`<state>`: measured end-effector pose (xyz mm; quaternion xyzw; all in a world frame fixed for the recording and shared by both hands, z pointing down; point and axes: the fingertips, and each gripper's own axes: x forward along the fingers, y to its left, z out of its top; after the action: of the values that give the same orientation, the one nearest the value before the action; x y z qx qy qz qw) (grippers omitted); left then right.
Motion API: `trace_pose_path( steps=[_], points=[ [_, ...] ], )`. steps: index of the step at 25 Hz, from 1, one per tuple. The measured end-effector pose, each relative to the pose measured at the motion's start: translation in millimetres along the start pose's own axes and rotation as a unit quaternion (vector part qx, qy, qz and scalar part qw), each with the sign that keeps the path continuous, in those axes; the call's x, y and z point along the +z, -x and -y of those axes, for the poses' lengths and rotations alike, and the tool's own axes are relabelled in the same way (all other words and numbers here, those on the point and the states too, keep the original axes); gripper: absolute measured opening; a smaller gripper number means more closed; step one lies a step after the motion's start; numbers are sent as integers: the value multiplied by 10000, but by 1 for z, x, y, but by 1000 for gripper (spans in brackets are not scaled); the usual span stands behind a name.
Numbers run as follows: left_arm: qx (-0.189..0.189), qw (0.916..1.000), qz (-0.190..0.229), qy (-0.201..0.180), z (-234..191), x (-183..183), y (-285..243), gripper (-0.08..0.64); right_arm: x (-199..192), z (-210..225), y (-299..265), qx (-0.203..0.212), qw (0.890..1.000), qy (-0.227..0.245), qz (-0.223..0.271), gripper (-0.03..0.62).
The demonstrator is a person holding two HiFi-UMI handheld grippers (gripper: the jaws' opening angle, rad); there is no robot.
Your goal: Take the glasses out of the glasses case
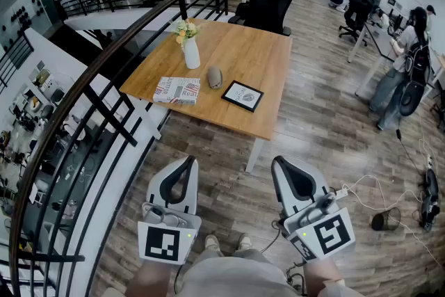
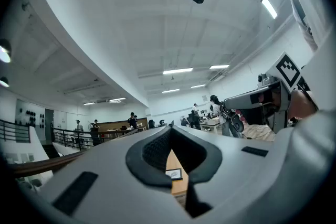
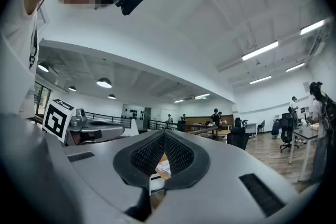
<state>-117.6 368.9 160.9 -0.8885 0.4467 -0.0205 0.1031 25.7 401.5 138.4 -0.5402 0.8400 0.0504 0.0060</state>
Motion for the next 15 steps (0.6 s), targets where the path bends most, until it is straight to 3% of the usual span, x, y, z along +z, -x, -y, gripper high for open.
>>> trace_pose_path(
  steps=[15],
  points=[
    [21, 10000, -17, 9, 15, 0, -9, 15, -1, 17, 9, 47, 9997, -171, 154, 28]
  ],
)
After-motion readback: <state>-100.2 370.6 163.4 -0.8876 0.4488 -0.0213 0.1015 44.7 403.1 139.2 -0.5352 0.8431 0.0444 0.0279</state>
